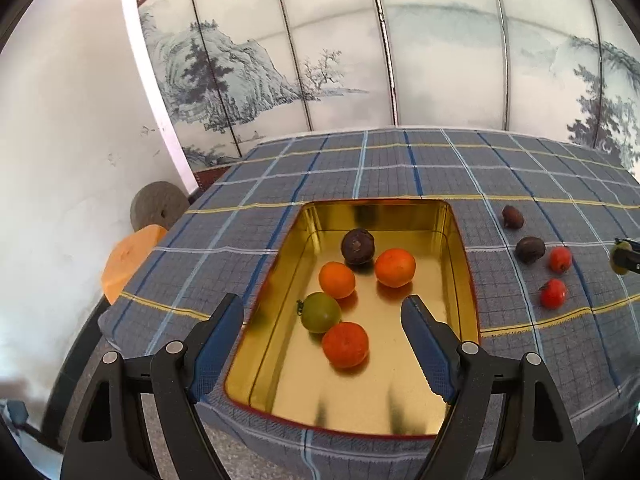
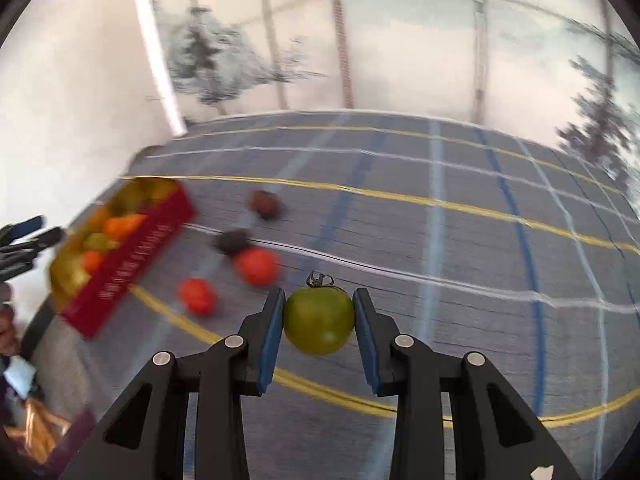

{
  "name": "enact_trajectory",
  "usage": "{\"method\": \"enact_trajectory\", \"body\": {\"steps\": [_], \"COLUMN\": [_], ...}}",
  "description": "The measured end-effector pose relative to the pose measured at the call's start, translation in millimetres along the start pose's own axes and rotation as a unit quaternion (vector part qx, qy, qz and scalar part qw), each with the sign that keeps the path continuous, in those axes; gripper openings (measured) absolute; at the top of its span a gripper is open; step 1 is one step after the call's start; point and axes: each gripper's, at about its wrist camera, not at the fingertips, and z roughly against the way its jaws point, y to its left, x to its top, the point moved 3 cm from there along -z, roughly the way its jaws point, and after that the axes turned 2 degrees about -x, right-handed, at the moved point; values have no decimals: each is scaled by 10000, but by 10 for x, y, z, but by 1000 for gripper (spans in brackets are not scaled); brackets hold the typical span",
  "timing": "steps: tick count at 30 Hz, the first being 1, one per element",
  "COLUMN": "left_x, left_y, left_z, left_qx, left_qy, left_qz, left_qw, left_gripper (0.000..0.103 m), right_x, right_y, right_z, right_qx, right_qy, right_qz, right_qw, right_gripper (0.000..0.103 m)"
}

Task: Organize fruits
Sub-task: 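Lower the green tomato into the gold tray and open the right gripper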

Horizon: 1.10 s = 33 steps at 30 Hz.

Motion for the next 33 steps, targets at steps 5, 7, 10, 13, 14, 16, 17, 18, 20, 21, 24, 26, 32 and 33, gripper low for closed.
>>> {"method": "enact_trajectory", "body": {"steps": [5, 7, 10, 13, 14, 16, 17, 18, 20, 21, 24, 26, 32, 33], "left_x": [-50, -68, -104, -143, -151, -172, -172, -176, -179, -180, -188, -194, -215, -215], "left_y": [142, 217, 326, 408, 421, 454, 455, 463, 469, 480, 476, 476, 441, 431], "left_z": [98, 127, 159, 174, 175, 195, 198, 210, 224, 237, 243, 241, 219, 216], "left_qx": [136, 226, 287, 317, 339, 416, 428, 454, 513, 497, 477, 447, 426, 410], "left_qy": [-20, -20, -38, -1, 8, 11, 2, -12, -28, -44, -47, -24, 68, 78], "left_qz": [77, 117, 189, 229, 232, 199, 180, 160, 120, 106, 113, 119, 68, 55], "left_qw": [9999, 9997, 9994, 9992, 9992, 9989, 9989, 9988, 9986, 9987, 9988, 9989, 9990, 9991], "left_gripper": [81, 81, 81, 81, 81, 81, 81, 81, 81, 81, 81, 81, 81, 81], "right_x": [214, 304, 390, 436, 456, 482, 482, 478, 461, 454, 441, 443, 561, 594], "right_y": [680, 985, 1414, 1773, 1867, 2060, 2142, 2218, 2312, 2344, 2396, 2397, 2390, 2366], "right_z": [-30, -74, -180, -370, -436, -567, -636, -715, -840, -917, -1074, -1108, -1052, -997], "right_qx": [753, 1022, 1381, 1492, 1567, 1665, 1643, 1601, 1584, 1538, 1486, 1417, 1517, 1555], "right_qy": [-12, -7, 60, 203, 266, 359, 421, 481, 588, 661, 803, 816, 633, 520], "right_qz": [436, 654, 1011, 1364, 1425, 1572, 1674, 1757, 1802, 1809, 1751, 1702, 1472, 1408], "right_qw": [9962, 9926, 9852, 9791, 9770, 9728, 9712, 9702, 9690, 9691, 9700, 9718, 9753, 9764], "right_gripper": [32, 32, 32, 32, 32, 33, 33, 33, 33, 33, 33, 35, 62, 63]}}
